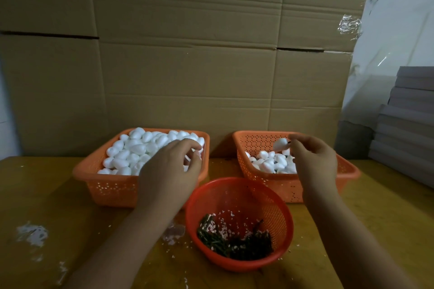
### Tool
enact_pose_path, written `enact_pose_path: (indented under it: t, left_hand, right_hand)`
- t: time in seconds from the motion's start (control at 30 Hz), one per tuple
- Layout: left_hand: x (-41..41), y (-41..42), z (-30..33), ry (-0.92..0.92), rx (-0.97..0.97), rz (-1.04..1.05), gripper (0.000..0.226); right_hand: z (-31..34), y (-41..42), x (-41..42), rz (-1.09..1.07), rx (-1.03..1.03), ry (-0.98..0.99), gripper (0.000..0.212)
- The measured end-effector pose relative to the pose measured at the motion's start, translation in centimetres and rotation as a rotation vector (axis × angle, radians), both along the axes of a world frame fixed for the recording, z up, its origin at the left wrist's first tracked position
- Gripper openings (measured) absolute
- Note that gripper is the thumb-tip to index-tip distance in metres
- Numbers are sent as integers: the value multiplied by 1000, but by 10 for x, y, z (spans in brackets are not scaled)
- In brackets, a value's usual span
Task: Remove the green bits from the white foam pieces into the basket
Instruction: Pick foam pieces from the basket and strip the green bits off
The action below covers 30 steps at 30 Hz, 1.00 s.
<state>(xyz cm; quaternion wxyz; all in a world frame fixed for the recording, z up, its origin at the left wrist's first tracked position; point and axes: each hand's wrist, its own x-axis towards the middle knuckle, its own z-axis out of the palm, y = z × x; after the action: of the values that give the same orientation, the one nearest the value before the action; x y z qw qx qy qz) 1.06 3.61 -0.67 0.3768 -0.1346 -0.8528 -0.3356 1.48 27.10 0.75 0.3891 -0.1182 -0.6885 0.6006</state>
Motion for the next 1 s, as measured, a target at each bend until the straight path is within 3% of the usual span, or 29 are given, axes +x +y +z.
enact_pose_path:
  t: [0.2, 0.3, 0.4, 0.53, 0.7, 0.9, 1.0]
  left_hand:
    - [-19, -29, -1, -157, -214, 205, 20]
    - [-25, -34, -5, -355, -284, 187, 27]
    - [-27, -32, -8, -473, -465, 200, 39]
    - [-26, -32, -10, -526, -566, 178, 51]
    - [-26, -33, -9, -544, -591, 151, 53]
    - [-26, -32, -11, -480, -564, 186, 47]
    - [-25, -32, -11, -446, -641, 207, 45]
  right_hand:
    - [-5, -4, -5, 3, 157, -15, 33]
    - [-3, -24, 0, 151, 282, 9, 26]
    - [-6, -43, 5, 354, 429, -96, 25]
    - [-17, -60, 11, 621, 793, -350, 15]
    - [-30, -71, 18, 847, 1159, -542, 33]
    - [-39, -74, 17, 799, 1249, -574, 45]
    - [-42, -76, 17, 788, 1254, -559, 44]
